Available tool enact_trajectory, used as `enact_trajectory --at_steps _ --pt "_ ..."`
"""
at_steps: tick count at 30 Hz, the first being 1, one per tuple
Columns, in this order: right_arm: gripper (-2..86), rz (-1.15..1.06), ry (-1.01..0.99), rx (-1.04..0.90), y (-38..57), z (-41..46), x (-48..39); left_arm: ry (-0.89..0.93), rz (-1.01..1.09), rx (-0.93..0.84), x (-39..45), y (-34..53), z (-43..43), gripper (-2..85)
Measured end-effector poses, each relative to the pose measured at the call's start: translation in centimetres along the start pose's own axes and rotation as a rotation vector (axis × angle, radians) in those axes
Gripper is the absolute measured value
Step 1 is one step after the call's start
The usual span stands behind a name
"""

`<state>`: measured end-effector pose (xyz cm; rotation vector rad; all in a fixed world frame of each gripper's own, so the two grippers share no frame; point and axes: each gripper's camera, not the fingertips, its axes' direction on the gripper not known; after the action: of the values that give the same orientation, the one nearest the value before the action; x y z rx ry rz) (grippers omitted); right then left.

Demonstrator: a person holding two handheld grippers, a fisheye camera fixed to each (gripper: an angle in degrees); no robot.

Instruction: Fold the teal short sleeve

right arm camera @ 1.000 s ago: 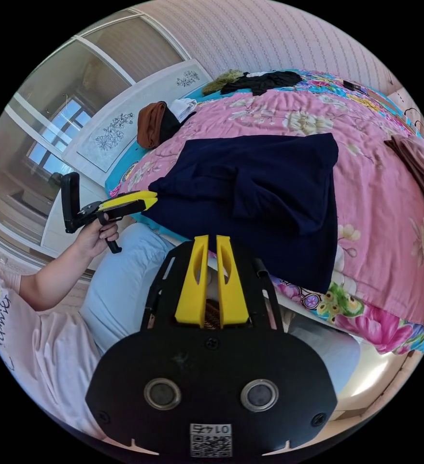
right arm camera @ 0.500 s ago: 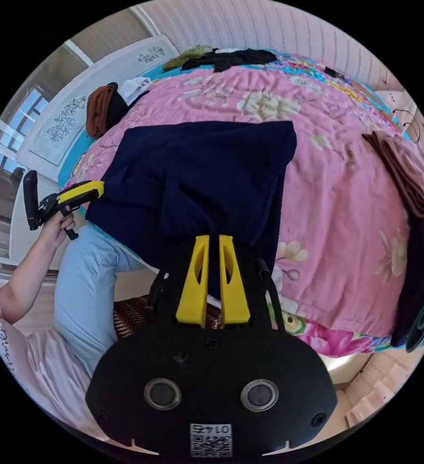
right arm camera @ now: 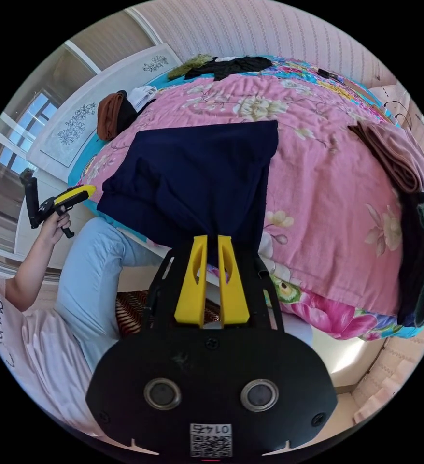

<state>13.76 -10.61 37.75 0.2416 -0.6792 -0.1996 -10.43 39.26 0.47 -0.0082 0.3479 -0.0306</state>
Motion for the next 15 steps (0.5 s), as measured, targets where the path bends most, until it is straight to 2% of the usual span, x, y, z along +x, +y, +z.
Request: enact_trajectory --at_steps 3,5,9,15 --pt "1.8 -0.031 0.018 0.112 -0.2 -1.0 -1.7 0.006 0.041 0.003 1.3 -2.3 1.3 7.1" --pt "1.7 -0.069 -0.024 0.104 -1.0 -0.4 -2.6 0.005 0.057 -0.053 1.8 -3.5 3.5 7.7" --pt "1.5 -0.110 -0.044 0.077 -2.4 1.8 -4.5 -0.056 0.041 -0.188 1.7 -4.1 7.6 0.6" --pt "1.0 -0.142 -0.092 -0.032 -2.6 4.4 -5.0 0.008 0.072 -0.194 1.4 -2.5 6.3 -0.9"
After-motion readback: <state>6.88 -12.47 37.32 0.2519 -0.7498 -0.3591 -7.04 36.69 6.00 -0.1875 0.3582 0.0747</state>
